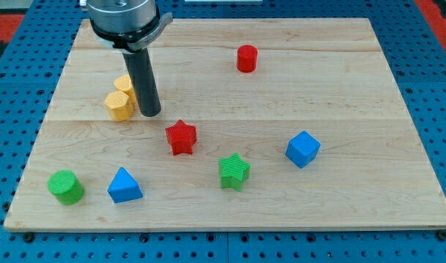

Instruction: Separate the yellow heart from the yellow hexagon

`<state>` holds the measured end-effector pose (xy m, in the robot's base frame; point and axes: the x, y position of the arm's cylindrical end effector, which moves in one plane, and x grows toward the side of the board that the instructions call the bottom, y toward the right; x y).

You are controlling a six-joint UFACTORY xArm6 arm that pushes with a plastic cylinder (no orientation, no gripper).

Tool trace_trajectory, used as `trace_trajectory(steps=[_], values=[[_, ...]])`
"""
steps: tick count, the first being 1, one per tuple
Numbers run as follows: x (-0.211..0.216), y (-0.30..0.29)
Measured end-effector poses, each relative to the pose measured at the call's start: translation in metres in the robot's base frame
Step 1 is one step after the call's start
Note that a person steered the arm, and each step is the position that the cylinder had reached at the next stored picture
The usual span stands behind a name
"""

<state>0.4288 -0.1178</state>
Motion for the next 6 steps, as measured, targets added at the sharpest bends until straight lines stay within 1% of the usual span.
trace_trajectory(steps=[1, 2, 3, 4, 6], values=[[-0.004, -0.044], [-0.005, -0.075], [-0.033, -0.067], [-0.059, 0.007], [-0.026, 0.038]])
